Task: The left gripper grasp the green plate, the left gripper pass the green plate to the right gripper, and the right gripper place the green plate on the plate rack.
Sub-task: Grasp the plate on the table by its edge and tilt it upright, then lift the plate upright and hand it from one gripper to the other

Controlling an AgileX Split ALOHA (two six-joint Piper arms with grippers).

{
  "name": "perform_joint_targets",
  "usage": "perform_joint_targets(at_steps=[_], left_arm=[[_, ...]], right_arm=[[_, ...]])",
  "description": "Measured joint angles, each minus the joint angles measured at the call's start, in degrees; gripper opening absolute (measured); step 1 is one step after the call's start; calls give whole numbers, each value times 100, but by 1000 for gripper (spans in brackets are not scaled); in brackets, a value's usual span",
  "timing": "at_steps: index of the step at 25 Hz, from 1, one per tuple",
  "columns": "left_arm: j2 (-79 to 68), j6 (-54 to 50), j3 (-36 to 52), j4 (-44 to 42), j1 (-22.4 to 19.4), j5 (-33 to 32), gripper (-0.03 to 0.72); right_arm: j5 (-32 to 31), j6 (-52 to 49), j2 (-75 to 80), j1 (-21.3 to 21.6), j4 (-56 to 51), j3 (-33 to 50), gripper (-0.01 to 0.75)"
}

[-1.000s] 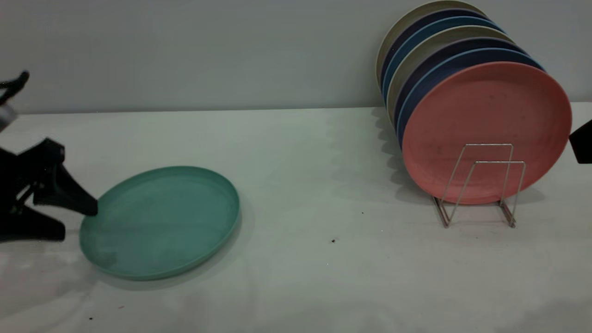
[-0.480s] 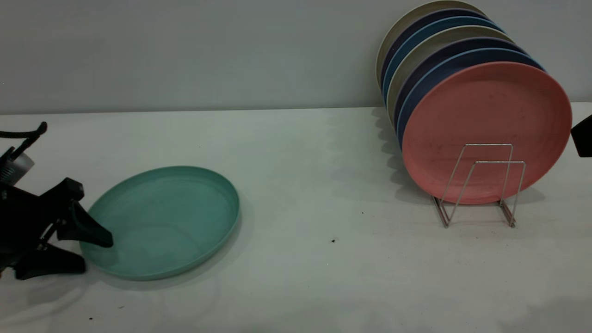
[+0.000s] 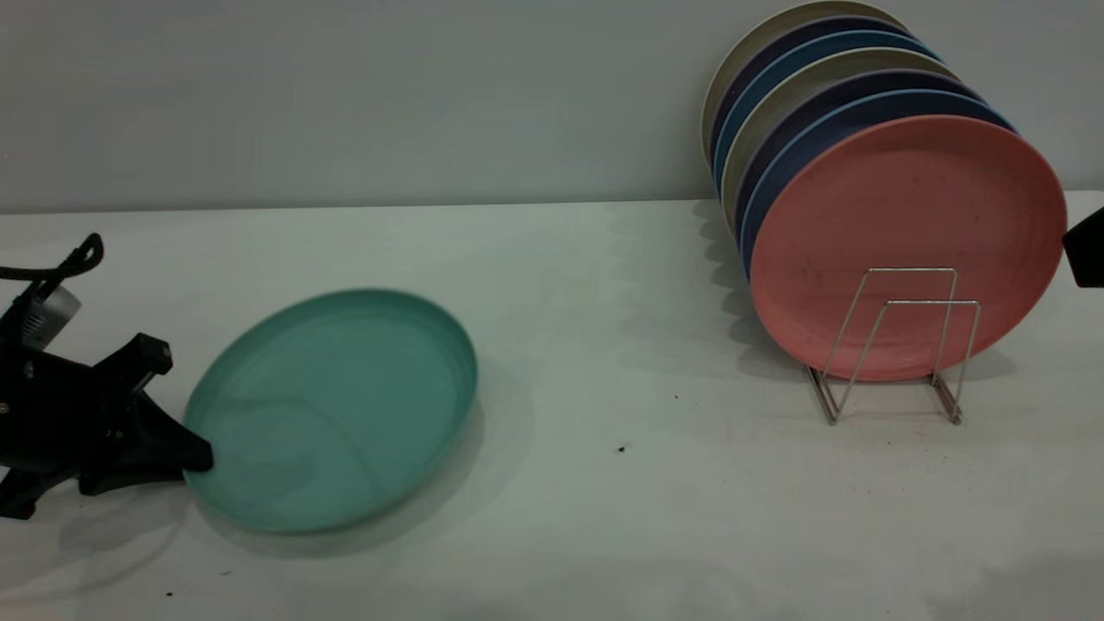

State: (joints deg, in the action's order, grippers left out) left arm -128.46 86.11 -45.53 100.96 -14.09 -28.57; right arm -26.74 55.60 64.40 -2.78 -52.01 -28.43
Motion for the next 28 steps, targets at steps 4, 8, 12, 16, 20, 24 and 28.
perform_joint_targets(at_steps=[4,8,12,16,20,24,28], left_arm=[[59,377,0,-7,0,-113,13],[417,887,0,-19,0,-35,13],[667,1140,-5,-13,68,-39,12],[734,1350,-41,-19,538,5,12],[759,1260,-185,-25,1076,125,12],[759,966,-281,-31,1368,88,12],[759,868,-286,-35,1496,-90,12]], right_arm=[[-23,0,65,0,-176,0,411],[-83,218,574,0,-639,0,396],[-167,1594,1381,0,-2152,-12,392],[-587,3546,2288,-45,-4186,-42,392],[-938,4494,3186,-369,-4870,-352,392],[-1070,4607,3942,-693,-4941,-839,392],[-1112,4628,4409,-758,-4953,-1280,392]])
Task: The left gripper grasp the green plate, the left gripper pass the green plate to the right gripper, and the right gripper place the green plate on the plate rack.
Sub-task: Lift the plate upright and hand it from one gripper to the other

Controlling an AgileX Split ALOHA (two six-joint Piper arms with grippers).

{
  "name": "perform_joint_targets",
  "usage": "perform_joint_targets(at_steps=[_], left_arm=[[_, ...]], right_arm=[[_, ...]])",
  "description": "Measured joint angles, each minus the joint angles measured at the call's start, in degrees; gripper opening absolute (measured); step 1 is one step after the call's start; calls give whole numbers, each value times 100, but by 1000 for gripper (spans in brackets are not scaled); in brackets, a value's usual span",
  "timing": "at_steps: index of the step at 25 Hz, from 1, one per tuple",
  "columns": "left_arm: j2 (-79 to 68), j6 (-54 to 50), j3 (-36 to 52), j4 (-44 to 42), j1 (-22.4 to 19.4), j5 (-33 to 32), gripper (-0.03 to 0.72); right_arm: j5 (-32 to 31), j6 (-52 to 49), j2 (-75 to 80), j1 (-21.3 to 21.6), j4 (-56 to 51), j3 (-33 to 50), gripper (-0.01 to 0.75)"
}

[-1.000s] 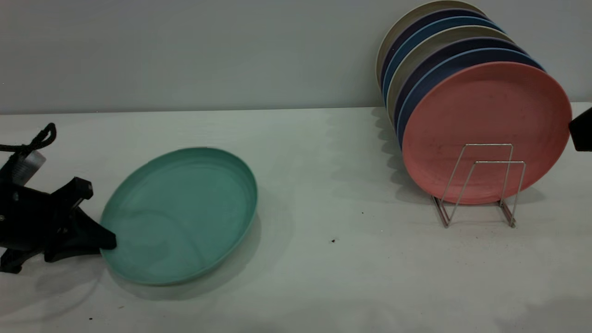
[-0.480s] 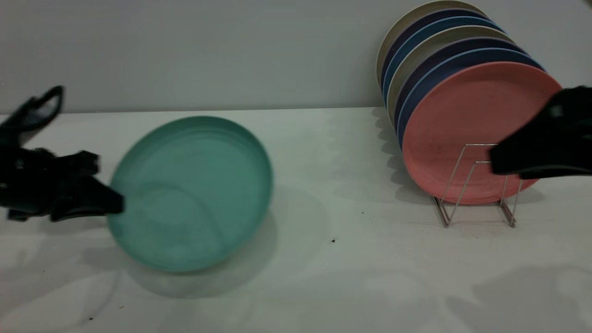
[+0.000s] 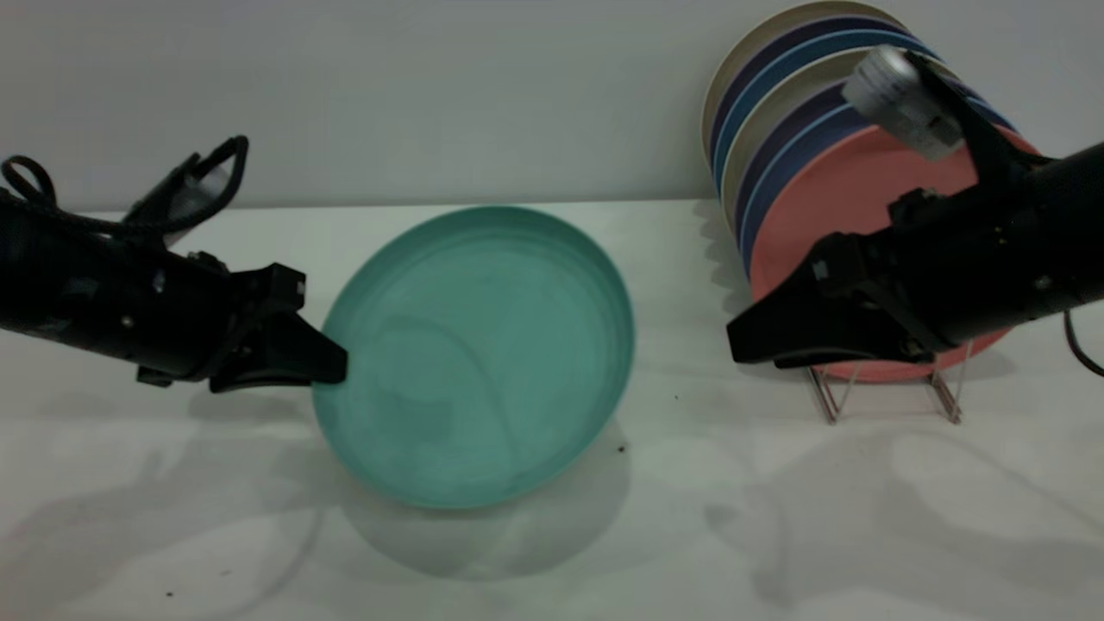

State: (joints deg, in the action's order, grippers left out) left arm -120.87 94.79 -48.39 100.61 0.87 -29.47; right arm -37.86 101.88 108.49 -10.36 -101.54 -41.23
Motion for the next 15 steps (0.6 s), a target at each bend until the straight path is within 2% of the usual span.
perform_joint_targets(at_steps=[6,15], left_arm=[[4,-195,0,-26,145,-421,12],[4,-230,0,-7,589,-427,10]], right_arm=[[-75,5,290,0,-11,-392,392],[-214,-65,343,0,-11,-569,391]])
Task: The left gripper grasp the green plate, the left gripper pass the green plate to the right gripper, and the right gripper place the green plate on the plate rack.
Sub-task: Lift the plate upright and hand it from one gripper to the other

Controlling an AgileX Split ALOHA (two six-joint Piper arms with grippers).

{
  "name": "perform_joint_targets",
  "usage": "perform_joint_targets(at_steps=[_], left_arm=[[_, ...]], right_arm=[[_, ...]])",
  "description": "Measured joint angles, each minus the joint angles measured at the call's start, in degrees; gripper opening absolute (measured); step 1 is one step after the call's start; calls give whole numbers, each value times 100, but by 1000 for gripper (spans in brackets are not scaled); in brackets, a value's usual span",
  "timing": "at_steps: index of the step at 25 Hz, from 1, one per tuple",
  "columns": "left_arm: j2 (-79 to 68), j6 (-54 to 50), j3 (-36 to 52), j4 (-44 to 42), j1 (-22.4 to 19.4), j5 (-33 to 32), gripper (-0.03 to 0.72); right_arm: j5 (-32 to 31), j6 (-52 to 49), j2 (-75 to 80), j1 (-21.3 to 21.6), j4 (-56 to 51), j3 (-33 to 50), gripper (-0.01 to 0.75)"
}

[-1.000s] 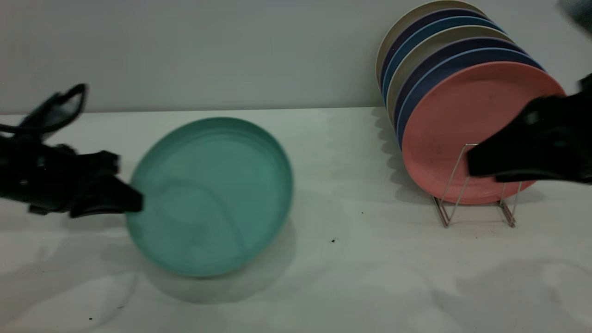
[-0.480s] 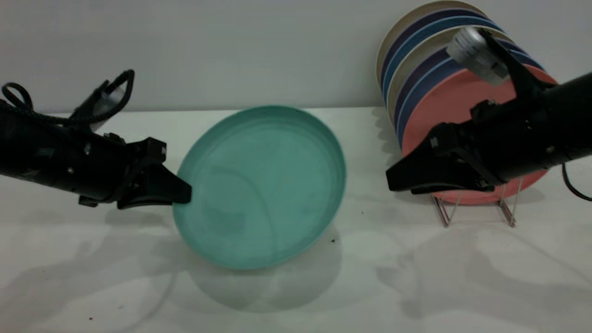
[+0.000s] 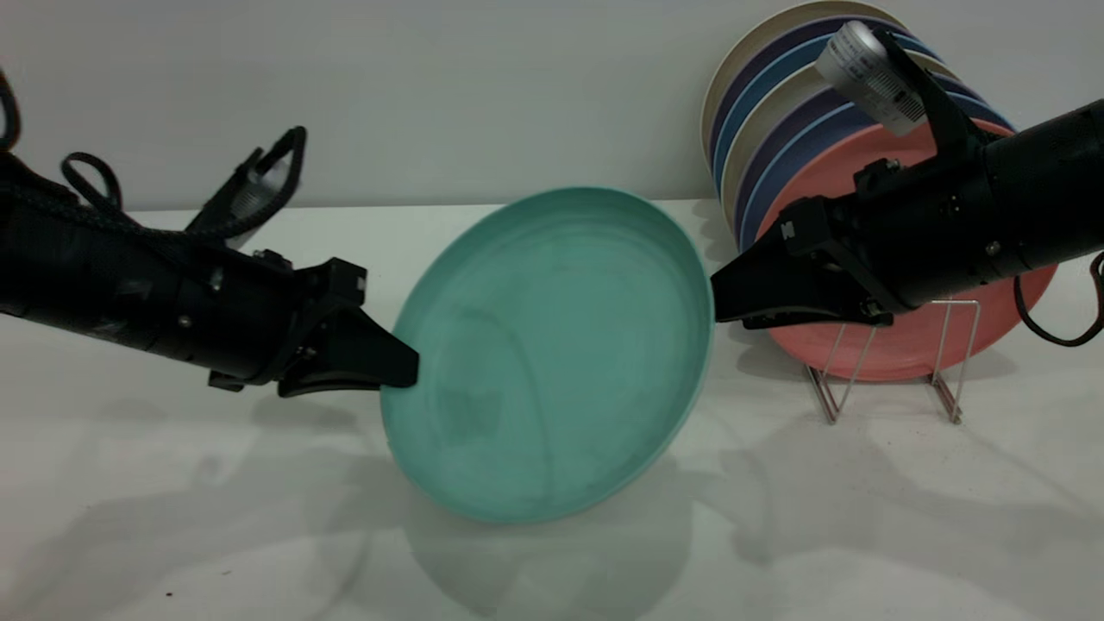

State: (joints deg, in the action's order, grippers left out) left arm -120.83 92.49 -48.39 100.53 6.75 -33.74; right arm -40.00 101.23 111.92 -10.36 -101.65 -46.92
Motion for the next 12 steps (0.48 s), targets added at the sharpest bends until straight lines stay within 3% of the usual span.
perform_joint_targets(at_steps=[4,9,12], left_arm=[[0,-55,-75,-5,99,14,10],[7,-119,-112,-16,101,816,11],[7,-131,-112,-6,101,696,11]], right_arm=[[69,-19,0,0,0,0,390],[465,-60,0,37,-2,0,390],[326,-73,0,44,-2,0,390]])
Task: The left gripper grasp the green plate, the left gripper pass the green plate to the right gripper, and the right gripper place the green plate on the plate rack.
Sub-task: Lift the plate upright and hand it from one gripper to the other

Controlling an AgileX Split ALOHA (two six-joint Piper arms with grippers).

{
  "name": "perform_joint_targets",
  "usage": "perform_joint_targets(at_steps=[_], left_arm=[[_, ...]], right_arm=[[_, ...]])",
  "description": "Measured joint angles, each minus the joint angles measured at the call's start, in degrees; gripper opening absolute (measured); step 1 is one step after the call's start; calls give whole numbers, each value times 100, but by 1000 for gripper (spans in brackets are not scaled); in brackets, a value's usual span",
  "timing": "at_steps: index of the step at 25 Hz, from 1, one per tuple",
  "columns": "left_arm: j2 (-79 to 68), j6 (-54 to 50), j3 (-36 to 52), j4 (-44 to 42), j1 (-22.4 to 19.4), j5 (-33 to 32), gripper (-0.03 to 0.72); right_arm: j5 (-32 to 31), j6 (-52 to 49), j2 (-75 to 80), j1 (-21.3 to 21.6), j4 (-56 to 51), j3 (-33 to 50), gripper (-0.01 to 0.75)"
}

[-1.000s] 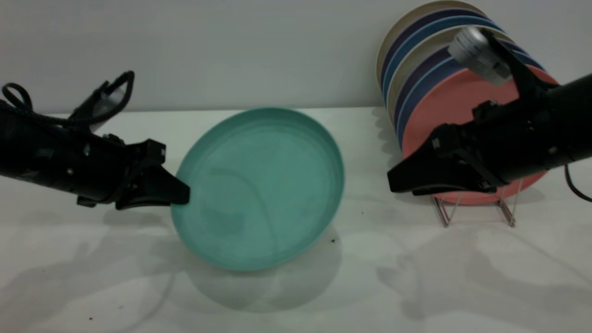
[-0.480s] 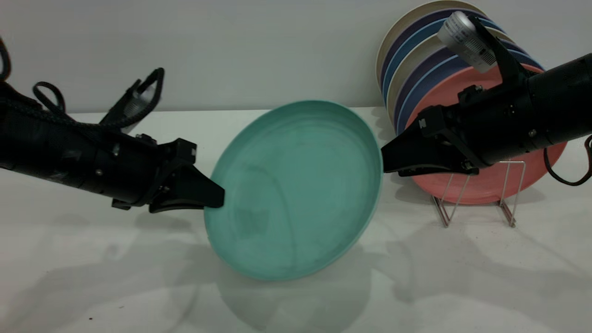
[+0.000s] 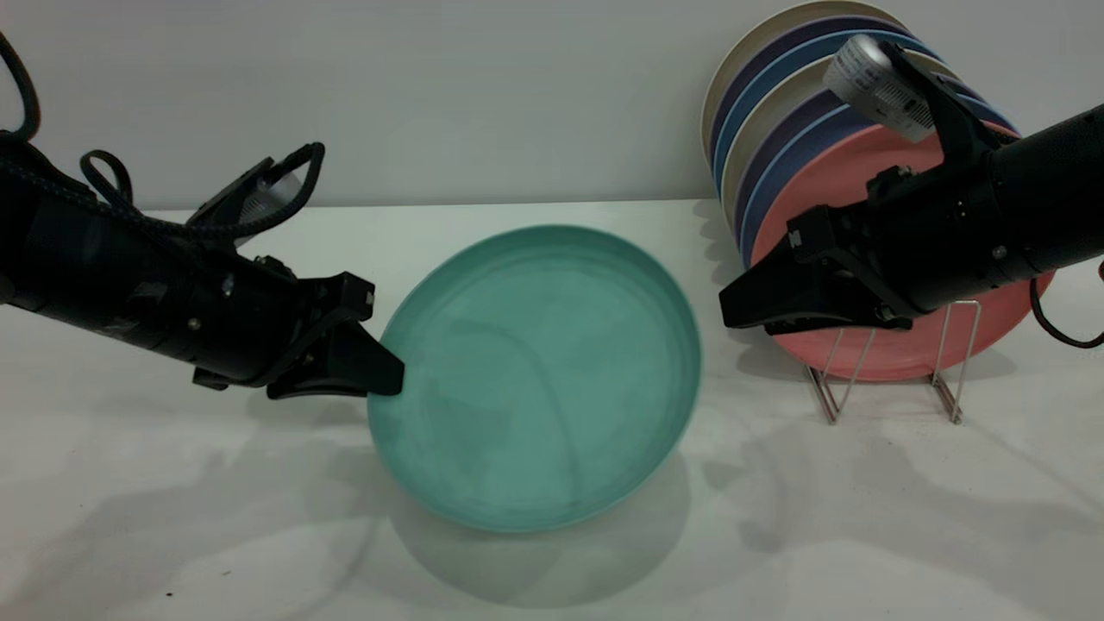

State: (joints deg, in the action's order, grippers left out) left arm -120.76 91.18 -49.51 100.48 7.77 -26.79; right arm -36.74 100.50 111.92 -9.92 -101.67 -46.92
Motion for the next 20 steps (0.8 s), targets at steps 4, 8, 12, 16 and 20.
perform_joint_targets(at_steps=[4,8,12,16,20], left_arm=[[0,-13,0,2,5,-337,11],[0,-13,0,14,63,-667,12],[0,208,0,15,123,-1277,15],[0,395,0,20,123,-1508,23],[0,333,0,18,113,-1421,38]], right_arm=[[-103,-11,0,0,0,-4,390],[-103,-141,0,0,0,-4,390],[-130,-306,0,0,0,-4,390],[-191,-466,0,0,21,-4,309],[-232,-510,0,0,104,-4,80]])
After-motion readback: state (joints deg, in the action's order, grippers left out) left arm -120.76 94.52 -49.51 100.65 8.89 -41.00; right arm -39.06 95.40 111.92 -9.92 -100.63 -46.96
